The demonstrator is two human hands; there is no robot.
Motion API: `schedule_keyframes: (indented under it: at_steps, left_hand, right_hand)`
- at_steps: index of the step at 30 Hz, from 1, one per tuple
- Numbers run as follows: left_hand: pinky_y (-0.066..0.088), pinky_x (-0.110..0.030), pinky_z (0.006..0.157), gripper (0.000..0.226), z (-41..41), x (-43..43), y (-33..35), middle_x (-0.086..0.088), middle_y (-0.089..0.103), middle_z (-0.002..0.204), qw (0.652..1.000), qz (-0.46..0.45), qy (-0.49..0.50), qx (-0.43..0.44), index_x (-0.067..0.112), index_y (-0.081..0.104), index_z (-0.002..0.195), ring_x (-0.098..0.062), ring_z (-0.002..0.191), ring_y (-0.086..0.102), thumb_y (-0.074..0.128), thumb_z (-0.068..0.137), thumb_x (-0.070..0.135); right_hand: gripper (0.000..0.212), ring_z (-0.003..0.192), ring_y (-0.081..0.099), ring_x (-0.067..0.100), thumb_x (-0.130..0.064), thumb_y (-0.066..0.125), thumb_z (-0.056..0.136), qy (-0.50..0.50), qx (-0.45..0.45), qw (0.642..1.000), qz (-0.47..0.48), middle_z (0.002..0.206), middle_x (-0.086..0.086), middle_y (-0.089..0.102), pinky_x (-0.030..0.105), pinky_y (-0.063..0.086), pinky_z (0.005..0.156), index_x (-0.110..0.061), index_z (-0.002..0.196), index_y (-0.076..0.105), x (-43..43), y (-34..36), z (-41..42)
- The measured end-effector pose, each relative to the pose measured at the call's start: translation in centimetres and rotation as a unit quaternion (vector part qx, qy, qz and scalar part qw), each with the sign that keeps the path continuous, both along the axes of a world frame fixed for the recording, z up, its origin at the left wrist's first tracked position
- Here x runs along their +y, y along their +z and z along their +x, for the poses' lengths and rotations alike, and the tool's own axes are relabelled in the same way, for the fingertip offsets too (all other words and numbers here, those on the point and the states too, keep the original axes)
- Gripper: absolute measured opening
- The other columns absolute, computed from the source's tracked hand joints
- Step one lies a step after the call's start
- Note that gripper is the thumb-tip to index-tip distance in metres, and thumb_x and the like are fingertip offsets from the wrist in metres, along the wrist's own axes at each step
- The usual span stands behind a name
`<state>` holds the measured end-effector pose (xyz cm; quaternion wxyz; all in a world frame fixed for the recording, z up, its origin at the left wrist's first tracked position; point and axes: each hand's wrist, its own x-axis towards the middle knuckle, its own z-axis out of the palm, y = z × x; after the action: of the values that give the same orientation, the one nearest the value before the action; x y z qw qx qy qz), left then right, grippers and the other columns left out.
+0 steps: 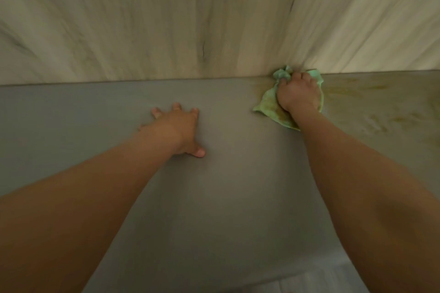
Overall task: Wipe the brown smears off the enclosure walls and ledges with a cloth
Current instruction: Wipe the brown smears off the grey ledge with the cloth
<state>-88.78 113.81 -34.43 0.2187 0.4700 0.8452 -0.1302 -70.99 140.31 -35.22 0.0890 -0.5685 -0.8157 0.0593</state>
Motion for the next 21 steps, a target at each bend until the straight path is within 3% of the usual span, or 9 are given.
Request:
schedule_keyframes:
  at_steps: [2, 5, 8, 11, 15, 17, 21]
  left_hand:
    - [0.023, -0.077, 0.112, 0.144, -0.3, 0.2, -0.8, -0.021, 0.013, 0.165, 1.000, 0.014, 0.010, -0.005, 0.033, 0.003, 0.160, -0.049, 0.154, 0.014, 0.071, 0.044, 0.084]
    - [0.021, -0.080, 0.110, 0.141, -0.2, 0.3, -1.2, -0.024, 0.012, 0.165, 1.000, 0.019, 0.010, -0.004, 0.031, 0.002, 0.161, -0.051, 0.153, 0.013, 0.078, 0.052, 0.079]
    - [0.019, -0.081, 0.109, 0.144, -0.2, 0.4, -1.1, -0.023, 0.012, 0.166, 1.000, 0.017, 0.014, -0.009, 0.032, 0.001, 0.161, -0.049, 0.154, 0.010, 0.075, 0.047, 0.081]
    - [0.019, -0.080, 0.110, 0.147, 0.0, 0.2, -0.8, -0.020, 0.013, 0.166, 0.999, 0.021, 0.022, -0.011, 0.034, 0.002, 0.160, -0.048, 0.155, 0.009, 0.067, 0.038, 0.083]
    - [0.017, -0.076, 0.115, 0.140, 0.2, -0.4, -0.3, -0.018, 0.003, 0.168, 0.999, 0.019, 0.037, -0.014, 0.039, -0.002, 0.161, -0.050, 0.155, 0.007, 0.069, 0.049, 0.084]
    - [0.018, -0.075, 0.116, 0.139, 0.4, -0.6, 0.0, -0.016, -0.001, 0.170, 0.999, 0.021, 0.042, -0.011, 0.040, -0.005, 0.161, -0.050, 0.155, 0.007, 0.069, 0.052, 0.085]
    - [0.019, -0.076, 0.116, 0.122, 1.7, -1.1, 1.3, -0.007, -0.009, 0.172, 0.998, 0.015, 0.063, -0.024, 0.042, -0.004, 0.163, -0.058, 0.152, -0.002, 0.077, 0.075, 0.071]
  right_hand:
    - [0.056, 0.142, 0.039, 0.038, -0.037, 0.030, 0.104, -0.033, 0.027, 0.999, -0.001, 0.151, 0.020, 0.046, 0.046, 0.028, 0.119, -0.004, 0.147, 0.046, -0.9, 0.0, -2.0]
    - [0.049, 0.134, 0.048, 0.039, -0.029, 0.034, 0.102, -0.020, 0.040, 0.999, 0.008, 0.142, 0.022, 0.053, 0.045, 0.035, 0.113, -0.002, 0.138, 0.054, -3.0, 0.1, -4.4]
    - [0.041, 0.124, 0.057, 0.039, -0.026, 0.040, 0.101, 0.057, 0.008, 0.997, 0.058, 0.132, 0.021, 0.063, 0.043, 0.041, 0.104, -0.004, 0.129, 0.062, -6.4, 0.2, -6.8]
    - [0.041, 0.124, 0.055, 0.038, -0.030, 0.040, 0.104, 0.190, 0.002, 0.981, 0.044, 0.135, 0.018, 0.062, 0.042, 0.039, 0.105, -0.009, 0.132, 0.061, -9.9, 0.2, -9.2]
    - [0.044, 0.130, 0.049, 0.038, -0.042, 0.039, 0.107, 0.281, 0.016, 0.959, -0.003, 0.140, 0.017, 0.057, 0.042, 0.036, 0.109, -0.014, 0.136, 0.056, -9.8, 0.4, -7.8]
    - [0.052, 0.136, 0.046, 0.036, -0.049, 0.039, 0.106, 0.257, 0.007, 0.966, -0.006, 0.146, 0.017, 0.053, 0.040, 0.034, 0.112, -0.015, 0.142, 0.052, -7.7, 0.6, -5.1]
    - [0.067, 0.143, 0.040, 0.036, -0.057, 0.028, 0.102, 0.103, -0.022, 0.994, 0.006, 0.153, 0.019, 0.045, 0.045, 0.027, 0.120, -0.011, 0.149, 0.044, -2.9, 0.5, -1.0]
